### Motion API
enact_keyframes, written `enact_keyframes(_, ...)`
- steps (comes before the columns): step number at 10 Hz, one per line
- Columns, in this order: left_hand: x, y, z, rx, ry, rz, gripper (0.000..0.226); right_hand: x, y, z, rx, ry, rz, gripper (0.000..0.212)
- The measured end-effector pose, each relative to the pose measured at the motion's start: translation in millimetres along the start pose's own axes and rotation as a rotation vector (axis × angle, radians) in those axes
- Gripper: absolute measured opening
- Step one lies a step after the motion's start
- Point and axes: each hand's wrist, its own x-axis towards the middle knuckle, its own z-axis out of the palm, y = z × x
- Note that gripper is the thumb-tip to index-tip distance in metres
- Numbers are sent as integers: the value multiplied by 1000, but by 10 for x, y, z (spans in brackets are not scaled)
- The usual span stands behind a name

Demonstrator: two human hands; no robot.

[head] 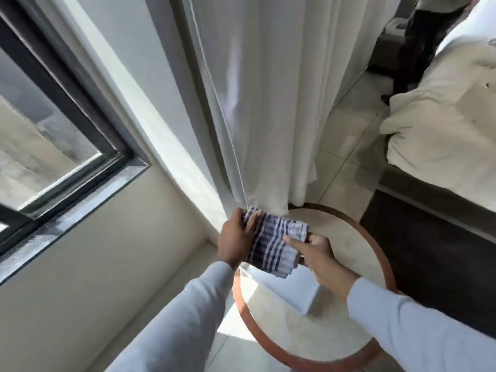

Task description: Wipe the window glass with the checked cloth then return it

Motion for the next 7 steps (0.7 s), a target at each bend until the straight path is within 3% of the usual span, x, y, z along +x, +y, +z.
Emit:
enact_keyframes(2, 349, -949, 1212, 218, -163, 23, 52, 1119, 1206, -220, -166, 133, 20, 14)
enact_keyframes(3, 449, -1285, 1555, 336, -151, 71, 45, 1453, 1557, -227, -273, 194, -1, 17)
enact_keyframes(6, 540, -1579, 1930, 560, -120, 181, 44, 1873, 1993, -185, -588, 266, -31, 29)
enact_keyframes(7, 493, -1664, 2022, 445, -159, 128, 32, 1841, 1962, -85, -705, 231, -30, 38)
